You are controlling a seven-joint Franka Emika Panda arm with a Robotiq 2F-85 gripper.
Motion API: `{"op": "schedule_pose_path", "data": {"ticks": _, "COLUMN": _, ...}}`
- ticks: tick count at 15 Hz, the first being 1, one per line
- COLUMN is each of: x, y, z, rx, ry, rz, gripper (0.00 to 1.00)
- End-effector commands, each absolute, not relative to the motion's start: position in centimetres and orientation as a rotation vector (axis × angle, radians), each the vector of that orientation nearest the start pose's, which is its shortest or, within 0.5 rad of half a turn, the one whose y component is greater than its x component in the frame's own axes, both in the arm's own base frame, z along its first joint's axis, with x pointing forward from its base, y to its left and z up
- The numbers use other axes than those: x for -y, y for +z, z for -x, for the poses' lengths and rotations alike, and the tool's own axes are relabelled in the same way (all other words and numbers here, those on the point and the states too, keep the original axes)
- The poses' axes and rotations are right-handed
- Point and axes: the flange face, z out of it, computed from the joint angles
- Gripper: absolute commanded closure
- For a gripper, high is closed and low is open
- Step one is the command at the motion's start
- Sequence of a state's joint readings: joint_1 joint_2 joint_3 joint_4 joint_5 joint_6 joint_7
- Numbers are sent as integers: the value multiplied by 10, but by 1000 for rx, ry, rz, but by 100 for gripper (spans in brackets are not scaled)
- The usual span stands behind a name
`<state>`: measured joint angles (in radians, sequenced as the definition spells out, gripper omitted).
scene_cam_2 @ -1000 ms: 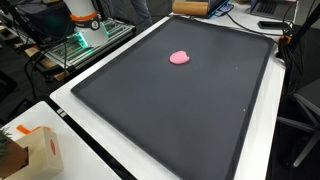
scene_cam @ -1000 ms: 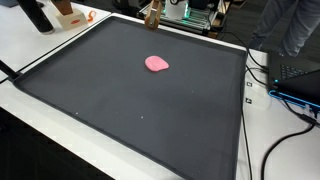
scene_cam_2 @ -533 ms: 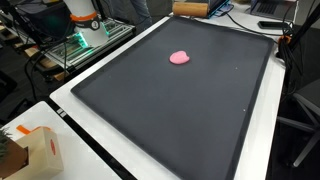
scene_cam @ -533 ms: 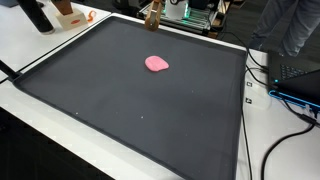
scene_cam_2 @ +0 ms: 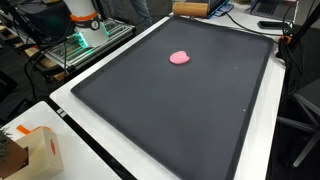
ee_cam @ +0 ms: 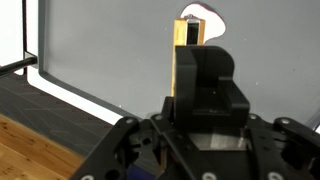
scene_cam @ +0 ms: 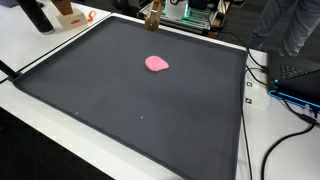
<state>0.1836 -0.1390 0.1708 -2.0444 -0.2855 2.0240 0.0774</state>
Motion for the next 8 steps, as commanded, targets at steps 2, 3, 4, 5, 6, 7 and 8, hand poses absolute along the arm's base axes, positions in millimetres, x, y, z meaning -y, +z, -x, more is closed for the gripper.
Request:
{"op": "schedule_pose_path", "data": {"ticks": 2, "x": -166, "y": 497, "z": -508, "rx": 783, "ry": -253, "rz": 3203, "gripper": 76}}
{"op": "schedule_pose_path", "data": {"ticks": 3, "x": -164, "y": 491, "z": -509, "rx": 811, "ry": -224, "rz": 3138, "gripper": 76}}
{"op": "schedule_pose_path", "data": {"ticks": 4, "x": -160, "y": 482, "z": -509, "rx": 843, "ry": -195, "rz": 3087, "gripper": 76}}
{"op": "schedule_pose_path", "data": {"ticks": 5, "x": -156, "y": 475, "z": -510, "rx": 885, "ry": -168, "rz": 3030, "gripper": 76}}
{"op": "schedule_pose_path", "data": {"ticks": 6, "x": -152, "y": 467, "z": -511, "rx": 935, "ry": -149, "rz": 2976, "gripper": 76}}
{"op": "schedule_pose_path", "data": {"ticks": 7, "x": -145, "y": 458, "z": -510, "rx": 999, "ry": -107, "rz": 2934, "gripper": 76}}
{"op": "schedule_pose_path", "data": {"ticks": 8, "x": -139, "y": 450, "z": -510, "rx": 1056, "ry": -82, "rz": 2911, "gripper": 76}}
